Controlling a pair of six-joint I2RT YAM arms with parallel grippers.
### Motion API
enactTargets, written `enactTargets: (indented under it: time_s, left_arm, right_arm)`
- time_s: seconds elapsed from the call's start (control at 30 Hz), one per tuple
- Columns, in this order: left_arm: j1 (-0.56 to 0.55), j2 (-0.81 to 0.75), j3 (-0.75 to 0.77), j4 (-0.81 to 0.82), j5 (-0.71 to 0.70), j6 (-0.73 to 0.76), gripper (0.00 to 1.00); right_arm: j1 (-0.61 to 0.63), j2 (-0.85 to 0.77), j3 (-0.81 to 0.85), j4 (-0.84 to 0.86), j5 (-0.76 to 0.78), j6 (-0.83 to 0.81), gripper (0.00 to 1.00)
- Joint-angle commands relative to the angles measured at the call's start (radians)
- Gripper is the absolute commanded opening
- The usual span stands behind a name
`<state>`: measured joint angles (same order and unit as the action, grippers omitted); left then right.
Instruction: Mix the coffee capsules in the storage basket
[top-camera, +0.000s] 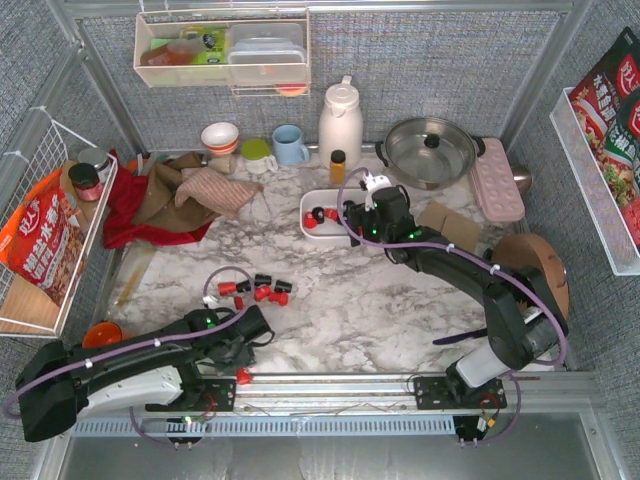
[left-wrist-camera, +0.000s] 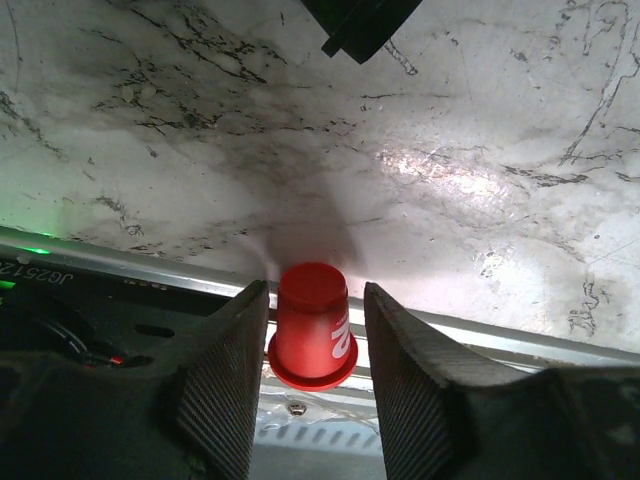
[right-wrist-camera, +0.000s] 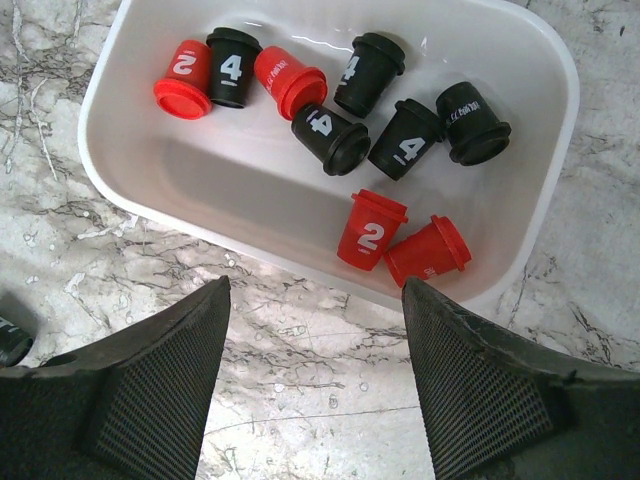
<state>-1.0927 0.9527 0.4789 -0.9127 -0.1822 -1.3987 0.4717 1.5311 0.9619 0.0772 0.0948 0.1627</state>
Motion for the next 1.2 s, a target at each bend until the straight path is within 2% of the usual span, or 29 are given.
enactTargets:
  time_s: [0.0,0.1,0.43,0.67,0.8,0.9,1.0,1.07,1.17]
  left_arm:
    - [-0.009,0.01,-0.005,0.018,-0.008,-0.012,0.5]
    - [-0.01,0.005,-0.02,0.032,-0.009,-0.019,0.48]
    - [-0.01,-0.006,0.006,0.03,-0.044,0.009,0.32]
    - [-0.01,-0.028,0.105,-0.016,-0.089,0.041,0.32]
    - [-0.009,-0.01,0.183,0.017,-0.181,0.092,0.32]
    - [-0.006,0.022,0.234,0.095,-0.273,0.166,0.32]
    - [0.011,0.065,0.28,0.244,-0.383,0.277,0.32]
    - [0.038,0.101,0.293,0.382,-0.436,0.37,0.32]
    - [0.117,0.173,0.294,0.631,-0.41,0.516,0.33]
  right_arm:
    - [0.001,0.0,0.012,0.001,-0.01,0.008,0.73]
    - [0.0,0.001,0.013,-0.001,-0.013,0.01,0.73]
    - [0.001,-0.014,0.009,-0.015,-0.028,0.018,0.73]
    - [0.0,-0.042,-0.003,-0.037,-0.029,0.021,0.73]
    - [0.0,-0.083,-0.032,-0.039,-0.026,0.028,0.73]
    - [0.0,-0.119,-0.056,-0.047,-0.025,0.03,0.73]
    - [0.0,-0.167,-0.09,-0.052,-0.023,0.037,0.74]
    - [-0.001,-0.204,-0.123,-0.054,-0.023,0.044,0.73]
    - [0.001,-0.272,-0.19,-0.057,-0.013,0.052,0.73]
